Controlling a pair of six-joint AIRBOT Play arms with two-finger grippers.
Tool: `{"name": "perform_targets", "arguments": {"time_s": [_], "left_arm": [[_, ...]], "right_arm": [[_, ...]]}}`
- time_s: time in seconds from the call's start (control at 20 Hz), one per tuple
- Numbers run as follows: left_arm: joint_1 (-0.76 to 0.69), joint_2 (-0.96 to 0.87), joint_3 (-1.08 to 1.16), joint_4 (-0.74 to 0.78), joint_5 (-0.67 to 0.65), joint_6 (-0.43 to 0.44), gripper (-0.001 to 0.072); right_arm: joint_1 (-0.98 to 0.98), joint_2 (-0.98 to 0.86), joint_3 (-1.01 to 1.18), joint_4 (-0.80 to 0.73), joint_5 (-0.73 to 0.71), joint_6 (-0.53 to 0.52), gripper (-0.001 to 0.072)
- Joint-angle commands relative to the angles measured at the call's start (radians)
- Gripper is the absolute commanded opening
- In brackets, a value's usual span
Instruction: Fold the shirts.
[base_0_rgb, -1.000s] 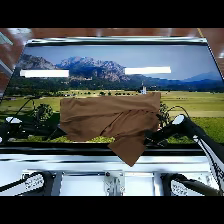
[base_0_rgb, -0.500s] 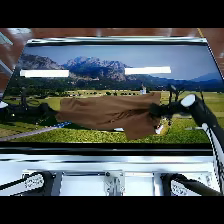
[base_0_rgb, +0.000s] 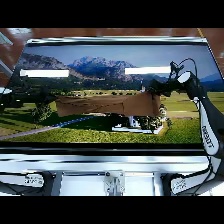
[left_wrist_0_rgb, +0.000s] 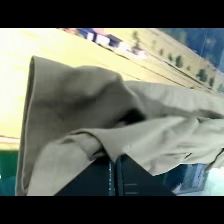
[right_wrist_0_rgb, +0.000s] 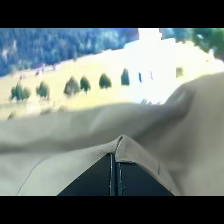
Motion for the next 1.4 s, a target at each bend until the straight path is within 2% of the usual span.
{"name": "perform_targets", "arguments": {"time_s": [0.0,0.05,0.1,0.15,0.2,0.25,0.35,0.4,0.45,0.55,0.75,0.9,1.0,1.05,1.1,1.15,1.2,1.25,1.3,1.35], "left_arm": [[-0.05,-0.091,0.024,-0.003,0.018,-0.017,0.0087],[-0.058,-0.104,0.024,-0.003,0.018,-0.026,0.0295],[-0.057,-0.109,0.025,0.007,0.017,-0.064,0.0601],[-0.048,-0.105,0.028,0.026,0.009,-0.092,0.067],[-0.03,-0.101,0.042,0.048,-0.028,-0.103,0.067],[-0.002,-0.1,0.068,0.075,-0.08,-0.121,0.0669],[0.063,-0.098,0.13,0.103,-0.198,-0.179,0.0661],[0.09,-0.09,0.153,0.102,-0.244,-0.19,0.0601],[0.11,-0.072,0.166,0.102,-0.272,-0.189,0.0554],[0.122,-0.018,0.166,0.102,-0.28,-0.188,0.0544],[0.081,0.088,0.166,0.102,-0.293,-0.176,0.0543],[0.026,0.15,0.166,0.101,-0.294,-0.177,0.0531],[-0.021,0.18,0.166,0.1,-0.29,-0.177,0.0531],[-0.05,0.193,0.166,0.099,-0.282,-0.177,0.0531],[-0.078,0.202,0.166,0.09,-0.267,-0.177,0.0531],[-0.108,0.206,0.166,0.077,-0.245,-0.177,0.0531],[-0.142,0.205,0.166,0.061,-0.208,-0.177,0.0531],[-0.18,0.203,0.166,0.053,-0.159,-0.177,0.0529],[-0.229,0.198,0.166,0.052,-0.096,-0.177,0.0423],[-0.283,0.192,0.166,0.052,-0.029,-0.167,0.0218]], "right_arm": [[0.001,-0.081,0.042,0.001,-0.035,0.021,0.007],[0.001,-0.085,0.042,0.001,-0.031,0.02,0.0155],[0.001,-0.082,0.042,0.001,-0.032,0.008,0.0421],[-0.003,-0.068,0.042,0.004,-0.011,-0.032,0.0632],[-0.016,-0.043,0.042,-0.011,0.024,-0.09,0.0674],[-0.034,-0.014,0.042,-0.055,0.066,-0.123,0.0674],[-0.087,0.039,0.042,-0.219,0.165,-0.106,0.0674],[-0.126,0.047,0.042,-0.262,0.232,-0.074,0.0674],[-0.164,0.041,0.042,-0.245,0.303,-0.065,0.0675],[-0.211,0.008,0.033,-0.151,0.37,-0.087,0.0679],[-0.191,-0.1,0.021,0.048,0.355,-0.15,0.068],[-0.139,-0.168,0.021,0.072,0.314,-0.141,0.068],[-0.111,-0.201,0.021,0.081,0.303,-0.089,0.068],[-0.098,-0.208,0.021,0.085,0.303,-0.075,0.0679],[-0.09,-0.207,0.022,0.095,0.303,-0.079,0.0583],[-0.09,-0.205,0.033,0.106,0.322,-0.082,0.022],[-0.09,-0.195,0.046,0.119,0.345,-0.085,0.0066],[-0.091,-0.172,0.053,0.129,0.362,-0.107,0.0053],[-0.092,-0.132,0.055,0.124,0.371,-0.12,0.0052],[-0.091,-0.086,0.055,0.119,0.375,-0.119,0.0052]]}}
